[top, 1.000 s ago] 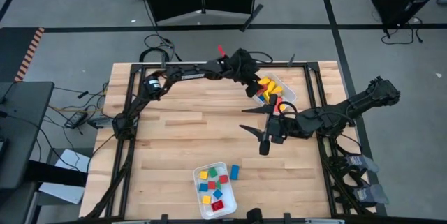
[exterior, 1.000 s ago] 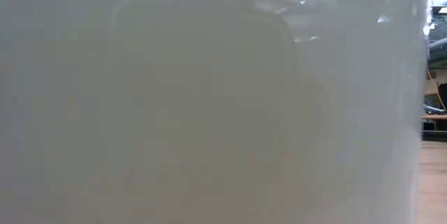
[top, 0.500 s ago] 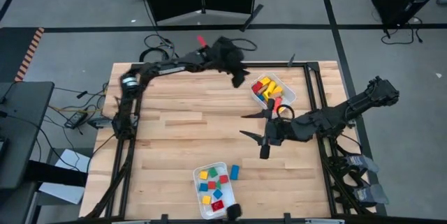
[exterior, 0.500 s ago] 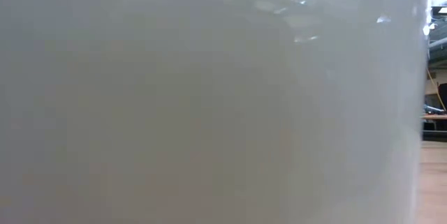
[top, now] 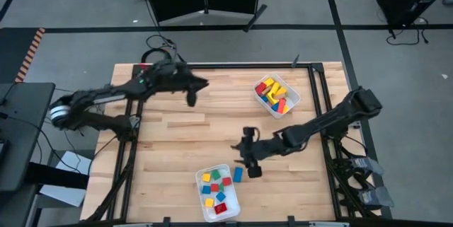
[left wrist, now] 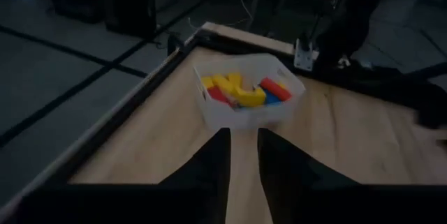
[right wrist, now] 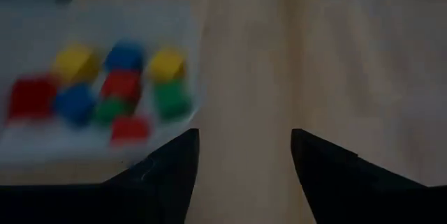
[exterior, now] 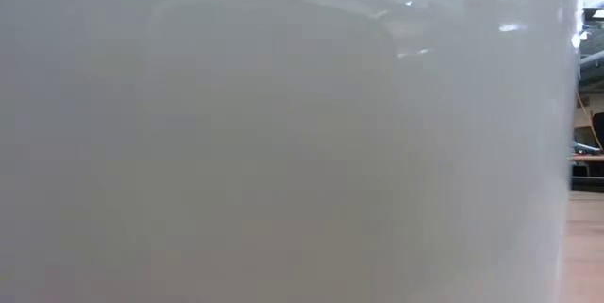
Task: Sort blocks by size
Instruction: Put the blue rectangle block into the top white bin
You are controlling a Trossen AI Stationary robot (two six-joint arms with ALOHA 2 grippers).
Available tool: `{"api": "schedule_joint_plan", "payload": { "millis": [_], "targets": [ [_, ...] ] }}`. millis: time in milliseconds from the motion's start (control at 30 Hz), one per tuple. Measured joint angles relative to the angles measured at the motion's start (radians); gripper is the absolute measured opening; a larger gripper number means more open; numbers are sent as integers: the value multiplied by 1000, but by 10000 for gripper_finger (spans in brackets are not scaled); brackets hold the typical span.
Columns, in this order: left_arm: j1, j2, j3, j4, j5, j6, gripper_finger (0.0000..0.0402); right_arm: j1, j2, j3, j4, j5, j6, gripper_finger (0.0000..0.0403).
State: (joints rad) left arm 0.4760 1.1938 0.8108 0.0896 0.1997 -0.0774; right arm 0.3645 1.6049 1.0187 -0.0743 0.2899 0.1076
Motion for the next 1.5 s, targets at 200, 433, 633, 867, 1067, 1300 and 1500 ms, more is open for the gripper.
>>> {"api": "schedule_joint_plan", "payload": {
  "millis": [200, 433, 633, 867, 1067, 1300, 1500],
  "targets": [
    [-33, -254, -217, 49, -18, -115, 79, 25, 96, 0, -53, -158, -155, 268],
    [-77, -447, -386, 58, -39, -217, 79, 28, 158, 0, -60, -294, -289, 310],
    [-94, -497, -469, 82, -71, -267, 79, 19, 213, 2, -23, -335, -324, 312],
    [-99, -494, -486, 84, -76, -272, 79, 15, 261, 9, 26, -371, -358, 309],
    [-99, -494, -487, 85, -79, -270, 79, -11, 305, 12, 92, -419, -377, 307],
    [-106, -494, -487, 93, -76, -268, 79, -32, 357, 14, 104, -477, -376, 297],
    [-110, -494, -487, 92, -79, -266, 79, -38, 359, 16, 78, -467, -348, 253]
  ]
}}
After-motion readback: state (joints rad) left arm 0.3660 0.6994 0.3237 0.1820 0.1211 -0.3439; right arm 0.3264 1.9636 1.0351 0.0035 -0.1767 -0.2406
